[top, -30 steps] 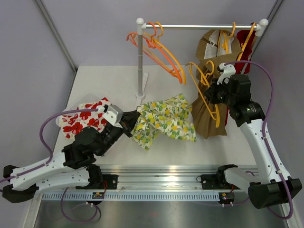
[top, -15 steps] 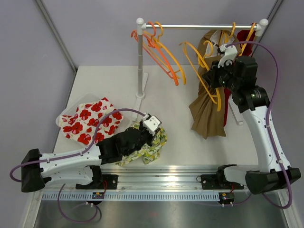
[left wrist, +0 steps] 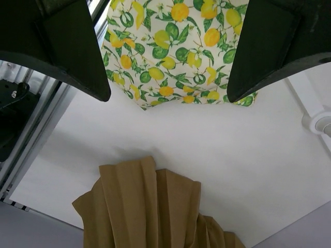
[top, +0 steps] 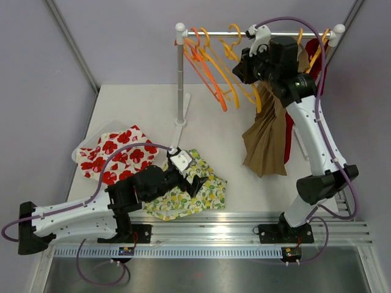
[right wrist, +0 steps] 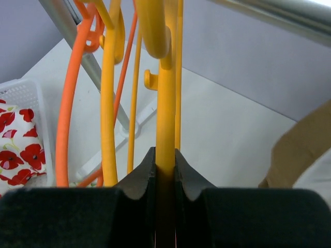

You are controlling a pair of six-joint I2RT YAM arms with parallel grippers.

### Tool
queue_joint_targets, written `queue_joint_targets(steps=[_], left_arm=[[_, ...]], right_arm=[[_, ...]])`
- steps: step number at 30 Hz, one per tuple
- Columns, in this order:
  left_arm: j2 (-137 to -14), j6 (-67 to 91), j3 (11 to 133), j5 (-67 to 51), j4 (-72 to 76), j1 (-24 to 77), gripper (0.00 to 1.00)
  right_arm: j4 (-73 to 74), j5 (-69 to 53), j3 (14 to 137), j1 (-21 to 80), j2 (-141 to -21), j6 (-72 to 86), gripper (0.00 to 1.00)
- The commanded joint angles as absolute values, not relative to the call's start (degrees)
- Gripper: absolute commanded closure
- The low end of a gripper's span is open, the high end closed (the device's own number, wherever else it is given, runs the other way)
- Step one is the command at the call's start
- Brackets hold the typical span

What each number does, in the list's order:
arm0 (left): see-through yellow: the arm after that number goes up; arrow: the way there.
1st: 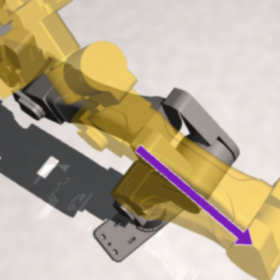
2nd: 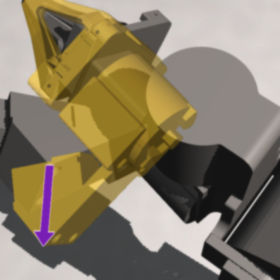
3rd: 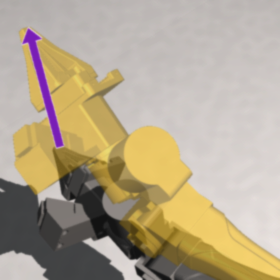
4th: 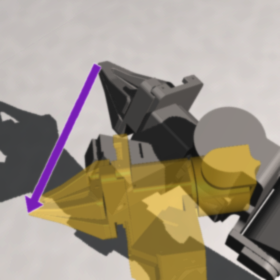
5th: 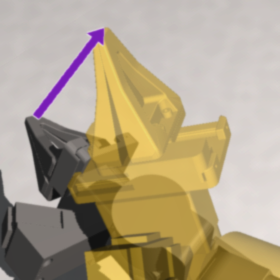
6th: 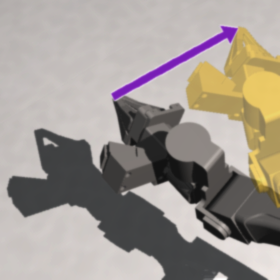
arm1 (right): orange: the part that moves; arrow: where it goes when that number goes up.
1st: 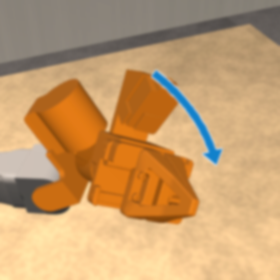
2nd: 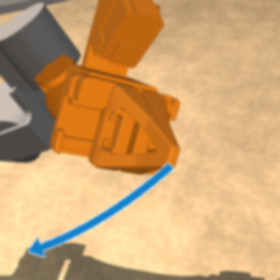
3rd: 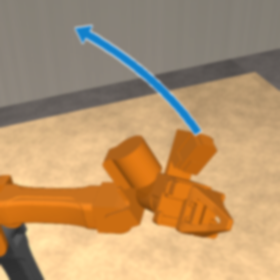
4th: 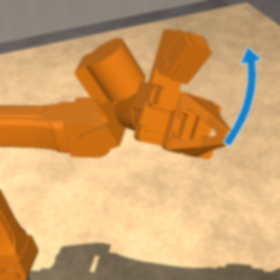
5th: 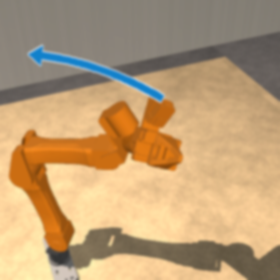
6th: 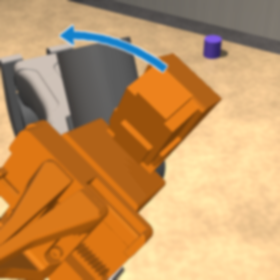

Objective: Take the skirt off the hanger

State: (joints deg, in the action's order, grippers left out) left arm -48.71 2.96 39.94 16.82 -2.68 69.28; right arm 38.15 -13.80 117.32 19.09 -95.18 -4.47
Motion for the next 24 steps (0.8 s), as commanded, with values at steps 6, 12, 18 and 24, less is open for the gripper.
queue_joint_targets(steps=[6, 12, 18, 24], left_arm=[[-41.31, 8.43, 36.13, 17.83, -8.70, 69.17, 0.01], [-42.18, 7.48, 34.72, 18.02, -7.73, 69.26, 0.01], [-49.82, 0.00, 38.75, 12.67, -10.28, 69.26, 0.01], [-64.14, -1.43, 49.62, 6.86, -21.95, 69.26, 0.01]], right_arm=[[39.55, -7.91, 131.74, 24.78, -106.33, -5.80, 1.00], [40.95, -5.71, 132.19, 27.24, -108.02, -8.17, 0.88], [44.29, -6.85, 125.96, 27.25, -99.88, -19.12, 0.11], [47.11, -12.39, 108.13, 27.16, -81.44, -34.69, 0.01]])
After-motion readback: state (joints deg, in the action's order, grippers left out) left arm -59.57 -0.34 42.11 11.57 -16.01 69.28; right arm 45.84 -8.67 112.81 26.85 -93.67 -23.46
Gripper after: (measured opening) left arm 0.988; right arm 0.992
